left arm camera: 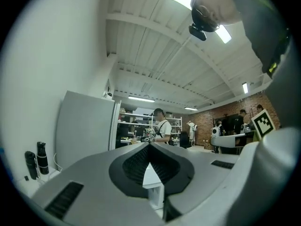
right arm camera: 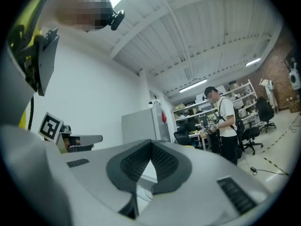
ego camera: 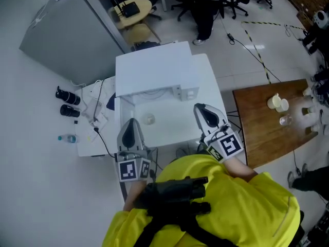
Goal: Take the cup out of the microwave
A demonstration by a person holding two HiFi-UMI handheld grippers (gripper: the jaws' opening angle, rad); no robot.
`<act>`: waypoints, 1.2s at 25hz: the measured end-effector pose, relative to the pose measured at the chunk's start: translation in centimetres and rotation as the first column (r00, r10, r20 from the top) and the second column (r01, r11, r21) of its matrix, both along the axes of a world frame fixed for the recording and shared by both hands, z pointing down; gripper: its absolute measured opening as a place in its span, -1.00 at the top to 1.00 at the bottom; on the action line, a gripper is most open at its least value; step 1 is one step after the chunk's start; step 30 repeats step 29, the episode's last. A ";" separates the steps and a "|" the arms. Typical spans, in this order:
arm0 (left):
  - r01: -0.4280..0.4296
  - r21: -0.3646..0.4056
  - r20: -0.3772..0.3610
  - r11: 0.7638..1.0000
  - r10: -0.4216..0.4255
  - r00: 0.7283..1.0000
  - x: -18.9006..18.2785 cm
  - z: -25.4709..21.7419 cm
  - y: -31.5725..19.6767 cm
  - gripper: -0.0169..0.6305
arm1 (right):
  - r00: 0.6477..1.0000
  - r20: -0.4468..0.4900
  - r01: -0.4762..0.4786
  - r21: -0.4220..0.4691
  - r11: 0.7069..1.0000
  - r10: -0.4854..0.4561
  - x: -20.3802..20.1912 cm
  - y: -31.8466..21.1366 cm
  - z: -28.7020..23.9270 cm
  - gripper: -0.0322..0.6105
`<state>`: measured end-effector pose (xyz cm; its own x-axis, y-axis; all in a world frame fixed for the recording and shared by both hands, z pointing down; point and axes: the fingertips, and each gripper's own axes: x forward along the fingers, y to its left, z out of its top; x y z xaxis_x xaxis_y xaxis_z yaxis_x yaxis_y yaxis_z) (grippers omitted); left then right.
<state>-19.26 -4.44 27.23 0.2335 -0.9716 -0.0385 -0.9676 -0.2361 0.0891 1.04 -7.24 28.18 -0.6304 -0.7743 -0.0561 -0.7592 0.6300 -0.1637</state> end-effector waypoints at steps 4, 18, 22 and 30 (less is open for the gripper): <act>0.015 0.008 0.018 1.000 -0.015 1.000 -0.5 -0.8 1.4 0.94 | 1.000 0.005 0.012 0.009 1.000 -0.012 0.7 0.2 -0.9 0.89; -0.038 -0.051 0.009 0.998 0.039 0.999 -0.2 0.4 1.0 0.94 | 1.000 -0.013 0.014 -0.004 1.000 -0.014 0.4 0.2 -0.3 0.89; -0.047 -0.052 0.019 0.998 0.048 0.999 0.1 0.6 0.8 0.94 | 1.000 -0.022 0.012 -0.008 1.000 -0.012 0.2 0.0 0.0 0.89; -0.043 -0.065 0.036 0.997 0.045 0.998 0.1 1.4 1.0 0.94 | 1.000 -0.024 0.018 -0.008 1.000 -0.018 -0.8 -0.1 0.5 0.89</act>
